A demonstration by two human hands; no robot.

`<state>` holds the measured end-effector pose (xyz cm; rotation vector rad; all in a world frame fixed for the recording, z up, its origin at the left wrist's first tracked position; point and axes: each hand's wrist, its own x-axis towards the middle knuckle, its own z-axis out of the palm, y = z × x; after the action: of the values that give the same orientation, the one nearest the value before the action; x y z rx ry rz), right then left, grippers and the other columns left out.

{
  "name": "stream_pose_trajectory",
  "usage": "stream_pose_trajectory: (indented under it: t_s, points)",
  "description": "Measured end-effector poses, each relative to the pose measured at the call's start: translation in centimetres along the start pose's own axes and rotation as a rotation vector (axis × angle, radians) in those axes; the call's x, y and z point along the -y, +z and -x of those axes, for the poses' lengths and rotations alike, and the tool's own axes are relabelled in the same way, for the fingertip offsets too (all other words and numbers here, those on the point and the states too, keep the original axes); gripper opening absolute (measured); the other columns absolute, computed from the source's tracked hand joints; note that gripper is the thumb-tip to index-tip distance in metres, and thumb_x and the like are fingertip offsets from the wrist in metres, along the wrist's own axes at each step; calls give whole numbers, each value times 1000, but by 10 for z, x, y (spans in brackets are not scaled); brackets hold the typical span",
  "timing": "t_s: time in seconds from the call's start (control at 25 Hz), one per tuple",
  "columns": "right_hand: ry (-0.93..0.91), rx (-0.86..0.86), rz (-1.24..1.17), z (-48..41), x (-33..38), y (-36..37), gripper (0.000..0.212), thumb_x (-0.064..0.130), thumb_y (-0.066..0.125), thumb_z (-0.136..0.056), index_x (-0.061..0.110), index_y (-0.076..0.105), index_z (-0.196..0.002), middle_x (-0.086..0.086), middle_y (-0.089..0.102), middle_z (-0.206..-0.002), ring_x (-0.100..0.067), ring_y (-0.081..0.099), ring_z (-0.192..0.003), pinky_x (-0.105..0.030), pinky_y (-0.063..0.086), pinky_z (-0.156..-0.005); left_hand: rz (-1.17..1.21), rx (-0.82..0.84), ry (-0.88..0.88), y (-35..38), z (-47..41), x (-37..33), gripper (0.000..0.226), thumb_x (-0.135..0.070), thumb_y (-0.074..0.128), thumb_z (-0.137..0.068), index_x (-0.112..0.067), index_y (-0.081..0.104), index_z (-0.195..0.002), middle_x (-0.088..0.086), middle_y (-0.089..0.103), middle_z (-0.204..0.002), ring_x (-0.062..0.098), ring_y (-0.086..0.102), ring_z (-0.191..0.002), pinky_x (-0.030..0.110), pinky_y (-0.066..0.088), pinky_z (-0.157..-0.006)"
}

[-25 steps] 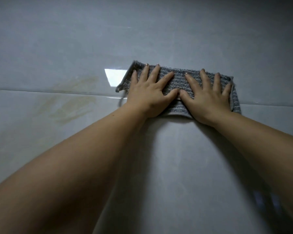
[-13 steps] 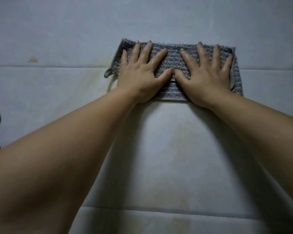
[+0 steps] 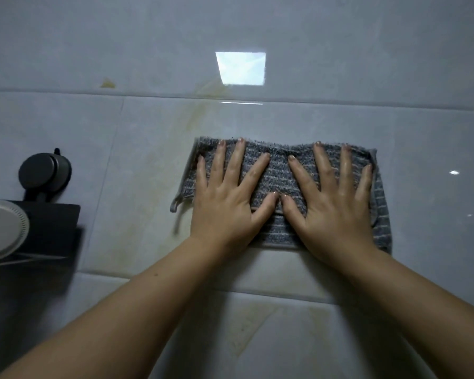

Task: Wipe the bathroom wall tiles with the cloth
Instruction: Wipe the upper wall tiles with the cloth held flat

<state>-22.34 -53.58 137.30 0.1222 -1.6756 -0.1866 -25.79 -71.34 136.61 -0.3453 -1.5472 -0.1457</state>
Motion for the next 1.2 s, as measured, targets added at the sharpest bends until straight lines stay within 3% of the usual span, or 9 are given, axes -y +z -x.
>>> stream_pose_trajectory:
  t_s: [0.24, 0.4, 0.52, 0.76, 0.96, 1.2]
  points:
    - [-33, -21, 16, -11, -9, 1, 68, 61, 28, -88, 33, 32, -149, -9, 20, -160, -41, 9, -147, -67, 7, -113, -51, 38, 30, -2, -14, -2, 68, -66, 28, -91, -40, 27, -153, 4, 16, -165, 30, 11, -152, 58, 9, -120]
    - [70, -17, 31, -41, -16, -2, 70, 65, 17, -86, 39, 18, -151, -5, 8, -162, -37, -1, -148, -62, -3, -114, -35, 99, 20, -5, -60, -2, 70, -71, 18, -87, -47, 15, -153, -3, 4, -166, 24, -2, -153, 54, -1, -121]
    - [161, 4, 44, -69, -17, -8, 71, 67, 10, -85, 41, 7, -152, -2, -3, -163, -35, -8, -148, -61, -8, -113, -23, 125, 51, -8, -97, 2, 66, -71, 23, -92, -50, 12, -153, -5, 0, -166, 21, -6, -152, 52, -4, -121]
    - [251, -4, 35, -141, -3, -14, 68, 68, 16, -90, 42, 6, -152, -1, -6, -163, -34, -10, -148, -62, -8, -114, -17, 131, 102, -15, -169, 32, 62, -70, 26, -95, -51, 11, -152, -5, 0, -166, 20, -6, -152, 49, -7, -121]
    - [201, 0, 23, -181, 33, -13, 67, 67, 17, -90, 43, 6, -152, 0, -5, -163, -34, -11, -148, -62, -10, -114, -3, 84, 47, -19, -185, 80, 62, -72, 25, -94, -52, 13, -151, -7, 3, -166, 19, -2, -153, 47, -5, -122]
    - [81, -6, 0, -165, 78, -4, 66, 68, 15, -90, 45, 4, -151, 1, -7, -163, -33, -12, -148, -61, -10, -114, 11, 43, -82, -22, -138, 118, 62, -71, 28, -93, -52, 14, -151, -8, 3, -166, 17, -4, -153, 46, -5, -122]
